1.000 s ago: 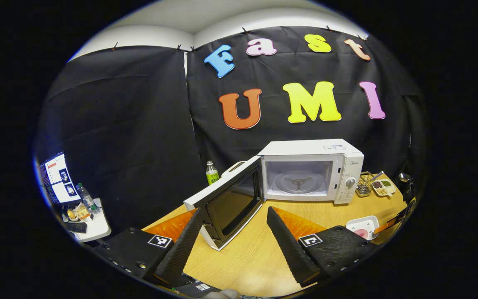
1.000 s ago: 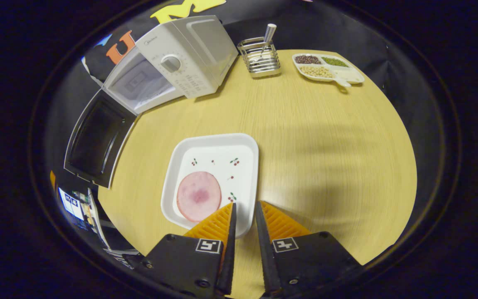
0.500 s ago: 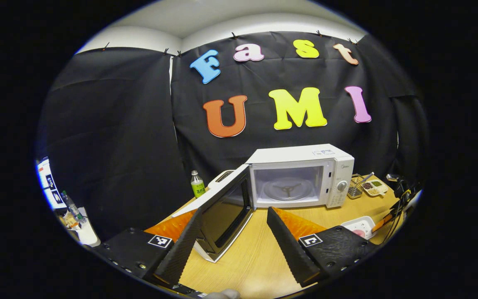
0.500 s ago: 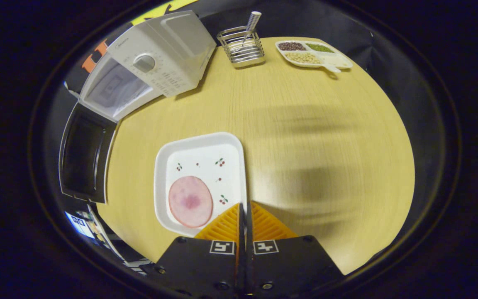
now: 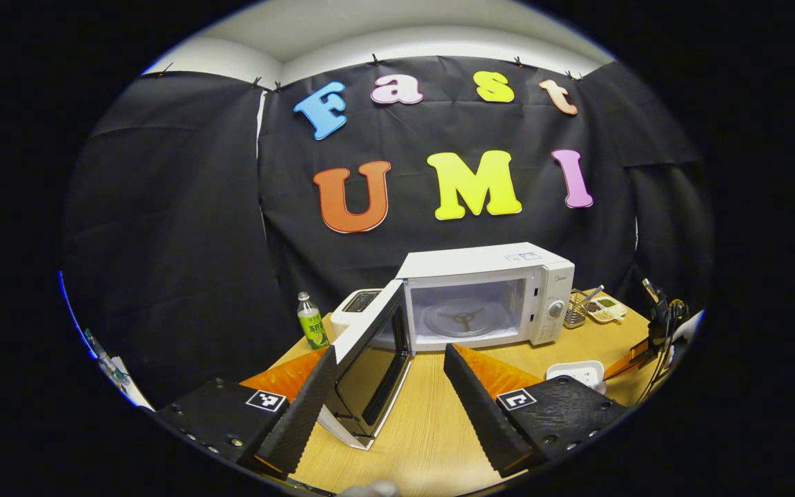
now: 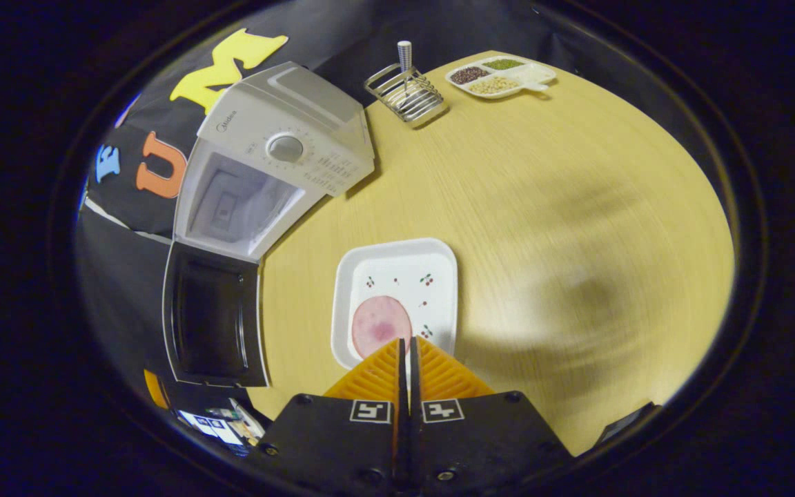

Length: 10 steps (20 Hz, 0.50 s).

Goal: Open the microwave oven with the left hand, put the food in, and close the microwave oven.

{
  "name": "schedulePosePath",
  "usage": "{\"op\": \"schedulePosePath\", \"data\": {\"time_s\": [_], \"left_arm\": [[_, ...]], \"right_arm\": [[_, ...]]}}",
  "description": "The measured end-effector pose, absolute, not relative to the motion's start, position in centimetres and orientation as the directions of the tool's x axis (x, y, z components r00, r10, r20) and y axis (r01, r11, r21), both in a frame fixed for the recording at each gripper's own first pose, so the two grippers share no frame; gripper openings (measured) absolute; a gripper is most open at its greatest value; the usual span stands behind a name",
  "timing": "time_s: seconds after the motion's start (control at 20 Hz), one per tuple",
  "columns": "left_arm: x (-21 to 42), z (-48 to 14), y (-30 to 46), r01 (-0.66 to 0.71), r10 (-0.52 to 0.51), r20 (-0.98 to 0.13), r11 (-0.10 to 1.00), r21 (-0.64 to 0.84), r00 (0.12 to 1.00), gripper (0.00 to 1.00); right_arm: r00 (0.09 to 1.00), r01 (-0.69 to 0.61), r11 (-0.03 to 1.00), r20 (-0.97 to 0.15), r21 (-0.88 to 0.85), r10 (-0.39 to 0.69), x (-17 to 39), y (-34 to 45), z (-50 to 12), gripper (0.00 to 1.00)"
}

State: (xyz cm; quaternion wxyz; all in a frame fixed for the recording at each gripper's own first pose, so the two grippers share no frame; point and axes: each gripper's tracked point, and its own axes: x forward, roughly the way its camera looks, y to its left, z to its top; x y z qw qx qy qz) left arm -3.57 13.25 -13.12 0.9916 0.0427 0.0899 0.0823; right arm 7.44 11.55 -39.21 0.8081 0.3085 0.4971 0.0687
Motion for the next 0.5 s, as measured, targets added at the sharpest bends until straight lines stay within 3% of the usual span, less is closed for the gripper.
{"op": "schedulePosePath", "data": {"time_s": [0.1,0.25,0.35,0.4,0.45,0.5], "left_arm": [[-3.2,-12.6,13.0,-0.134,0.15,-0.158,0.985,0.107,0.976,0.95],[-2.9,-12.3,12.4,-0.107,0.121,-0.14,0.989,0.107,0.983,0.95],[-2.8,-12.5,12.2,-0.098,0.111,-0.136,0.99,0.097,0.985,0.95],[-2.6,-12.6,12.3,-0.096,0.108,-0.137,0.991,0.094,0.985,0.95],[-2.6,-12.9,12.4,-0.095,0.107,-0.143,0.992,0.088,0.984,0.95],[-2.6,-12.9,12.4,-0.095,0.106,-0.143,0.992,0.083,0.984,0.95]], "right_arm": [[0.514,0.235,0.835,-0.792,0.498,0.328,7.7,9.9,-39.7,0.04],[0.528,0.207,0.853,-0.789,0.478,0.314,7.6,8.8,-39.1,0.05],[0.523,0.204,0.866,-0.798,0.457,0.298,7.6,8.2,-39.1,0.32],[0.513,0.211,0.87,-0.808,0.446,0.29,7.6,8.1,-39.3,0.4],[0.494,0.221,0.868,-0.818,0.445,0.293,7.5,8.3,-39.6,0.41],[0.481,0.23,0.857,-0.819,0.461,0.312,7.5,8.9,-39.8,0.52]]}}
